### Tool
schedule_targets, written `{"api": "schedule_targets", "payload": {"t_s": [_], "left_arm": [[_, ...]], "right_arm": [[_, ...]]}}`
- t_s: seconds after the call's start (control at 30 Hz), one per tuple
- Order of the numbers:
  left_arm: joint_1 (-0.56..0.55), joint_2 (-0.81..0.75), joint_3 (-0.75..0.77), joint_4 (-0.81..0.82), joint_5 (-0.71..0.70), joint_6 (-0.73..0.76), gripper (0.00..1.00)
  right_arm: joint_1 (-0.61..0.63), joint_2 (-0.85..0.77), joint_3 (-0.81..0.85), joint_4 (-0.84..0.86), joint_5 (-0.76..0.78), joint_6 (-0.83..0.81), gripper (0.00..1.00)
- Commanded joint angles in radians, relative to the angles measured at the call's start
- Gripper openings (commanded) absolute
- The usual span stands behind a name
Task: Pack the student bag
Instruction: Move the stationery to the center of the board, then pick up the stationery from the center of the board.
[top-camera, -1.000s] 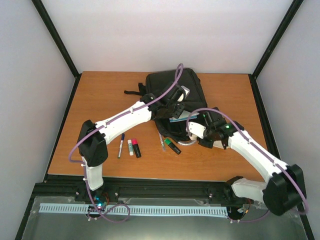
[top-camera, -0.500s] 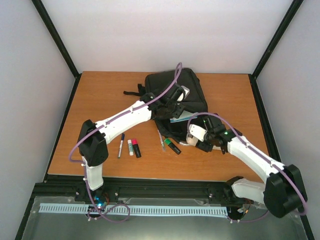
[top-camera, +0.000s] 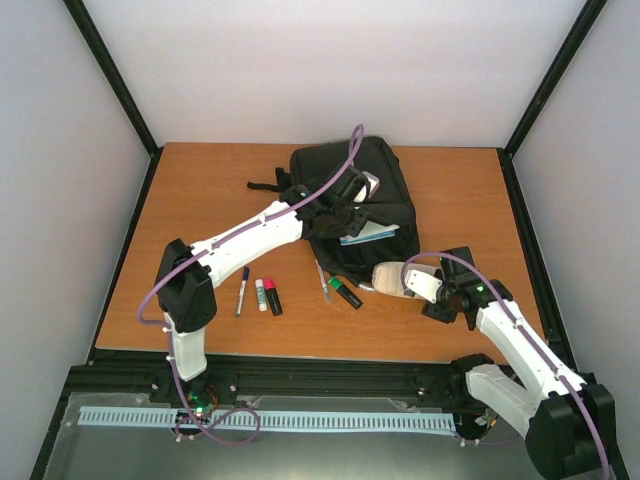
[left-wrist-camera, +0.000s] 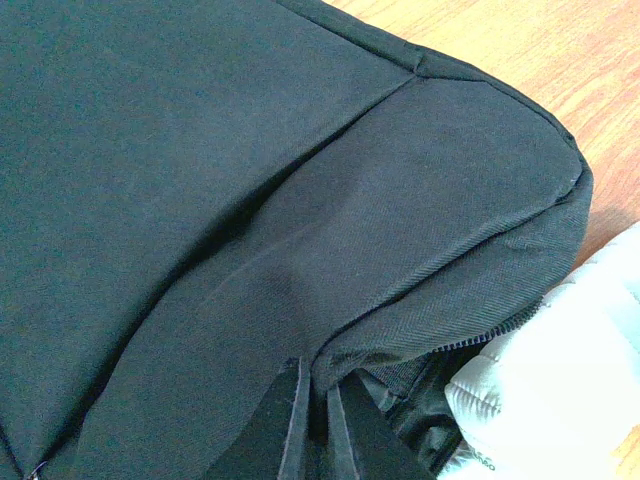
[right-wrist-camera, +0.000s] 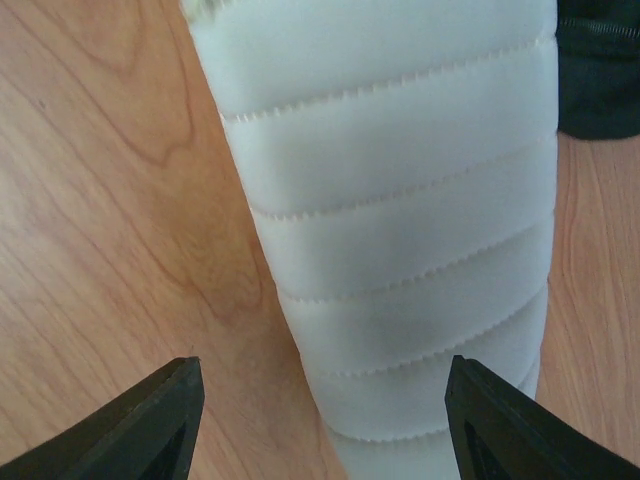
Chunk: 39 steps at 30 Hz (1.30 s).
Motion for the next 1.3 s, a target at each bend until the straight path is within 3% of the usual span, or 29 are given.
{"api": "schedule_targets", "payload": {"t_s": [0.0,0.3,0.47,0.53,0.7,0.77,0.87,1.07,1.27], "left_arm": [[0.005,-0.031,0.014,0.019,0.017,-0.025,0.01],[0.005,-0.032,0.009,0.020,0.021,-0.024,0.01],[0.005,-0.031,0.009,0.019,0.019,-0.024,0.01],[0.005,-0.030,0.009,0.020,0.017,-0.023,0.01],[0.005,-0.027,0.009,0.020,0.014,-0.020,0.01],[0.005,-0.025,0.011,0.019,0.010,-0.018,0.01],[0.005,-0.022,0.014,0.018,0.008,-0.015,0.01],[0.005,-0.009,0.048,0.001,0.006,-0.015,0.01],[0.005,-0.012,0.085,-0.002,0.023,-0.031,0.01]], "right_arm": [[-0.073,-0.001,-0.019,0.020,0.008,-0.093,0.67],[-0.123,0.119,-0.077,0.216,0.030,-0.145,0.75],[-0.128,0.209,-0.084,0.351,0.058,-0.128,0.72],[-0.128,0.227,-0.087,0.418,0.076,-0.114,0.63],[-0.130,0.211,-0.088,0.508,0.067,-0.101,0.20],[-0.130,0.182,-0.074,0.482,0.038,-0.097,0.11],[-0.130,0.144,-0.022,0.366,-0.013,-0.069,0.06],[-0.128,0.068,0.155,0.025,-0.192,0.033,0.04],[-0.128,0.178,0.306,-0.176,-0.450,0.233,0.04]]}}
